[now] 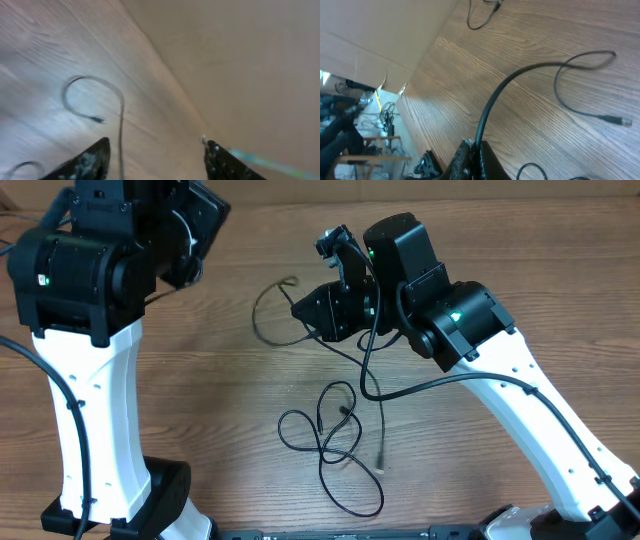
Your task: Untangle cables
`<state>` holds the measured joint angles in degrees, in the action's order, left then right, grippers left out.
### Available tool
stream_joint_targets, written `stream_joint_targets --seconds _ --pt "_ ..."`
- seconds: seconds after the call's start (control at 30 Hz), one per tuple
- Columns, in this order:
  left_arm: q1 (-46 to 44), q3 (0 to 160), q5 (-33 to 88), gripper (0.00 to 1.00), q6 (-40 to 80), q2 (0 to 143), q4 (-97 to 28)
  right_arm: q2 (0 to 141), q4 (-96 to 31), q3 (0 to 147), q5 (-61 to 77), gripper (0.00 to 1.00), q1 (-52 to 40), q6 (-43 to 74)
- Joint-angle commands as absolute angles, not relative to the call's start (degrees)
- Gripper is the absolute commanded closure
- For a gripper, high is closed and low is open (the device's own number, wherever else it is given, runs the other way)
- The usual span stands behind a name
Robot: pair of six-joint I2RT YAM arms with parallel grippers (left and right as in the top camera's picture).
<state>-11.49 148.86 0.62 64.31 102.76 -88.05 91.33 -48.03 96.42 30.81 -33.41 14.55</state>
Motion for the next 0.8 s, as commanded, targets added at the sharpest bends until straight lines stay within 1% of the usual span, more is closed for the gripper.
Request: stream_joint_targets --seconds 0.0,0.03,0.13,0.23,0.27,0.33,0.37,0.43,0.47,0.5,0.57,0.6,0.63,0.67,0.7,0.73,0.77 --pt "-11.7 149.4 4.6 0.39 57.4 102.9 -91.7 89.4 -46.7 97.8 33.1 0.96 -33.2 10.4" --pt "-11.7 149.3 7.6 0.41 57.4 103.0 -92.7 89.4 -45.8 97.8 33.1 0.96 -33.0 10.4" --pt "-11.7 149.3 12.4 0.39 57.0 103.1 -93.3 89.0 -43.1 97.9 35.7 0.96 -31.6 10.5" --pt "-11.7 149.3 12.7 0.35 57.0 103.5 -93.3 88.0 -39.4 97.9 38.3 0.96 -30.2 12.4" --pt "-11.7 149.3 12.7 0.35 56.9 103.8 -93.6 87.4 -38.6 97.9 38.3 0.96 -29.6 13.5" --pt "-11.6 149.3 11.3 0.32 56.7 104.5 -94.9 86.5 -41.5 97.9 36.6 0.96 -27.2 13.5" --pt "-11.6 149.3 8.4 0.31 56.7 104.7 -95.2 86.8 -45.3 97.9 33.6 0.91 -26.3 13.5" --pt "-11.6 149.3 3.5 0.30 56.7 105.0 -95.5 87.7 -50.1 97.7 28.4 0.72 -26.3 13.5" --pt "-11.7 149.3 0.9 0.29 56.7 105.4 -95.8 88.8 -53.0 97.5 24.9 0.53 -26.5 13.5" --pt "-11.7 149.3 -0.1 0.30 56.2 105.8 -96.1 89.8 -54.6 97.2 23.2 0.43 -27.0 13.5" --pt "-11.7 149.3 -0.4 0.30 51.9 107.4 -96.3 92.5 -56.2 95.5 21.0 0.41 -28.0 13.5" --pt "-11.7 149.3 -0.5 0.29 48.9 108.5 -96.8 93.4 -56.5 95.1 20.8 0.37 -28.1 13.5" --pt "-11.7 149.3 -0.3 0.28 45.5 109.7 -96.8 94.8 -56.8 94.8 20.8 0.28 -28.1 13.6" --pt "-11.7 149.3 1.0 0.27 40.6 111.4 -96.8 96.0 -57.0 94.7 20.8 0.05 -27.9 14.6" --pt "-11.7 149.2 4.2 0.23 34.3 113.3 -96.8 96.9 -57.0 94.7 20.7 0.00 -27.0 17.2" --pt "-11.7 149.2 8.1 0.12 28.9 115.4 -96.8 97.2 -57.1 94.7 20.6 0.00 -26.1 19.0" --pt "-11.9 149.2 11.4 0.02 26.0 117.0 -96.8 97.2 -57.3 94.7 20.6 0.00 -24.9 20.4"
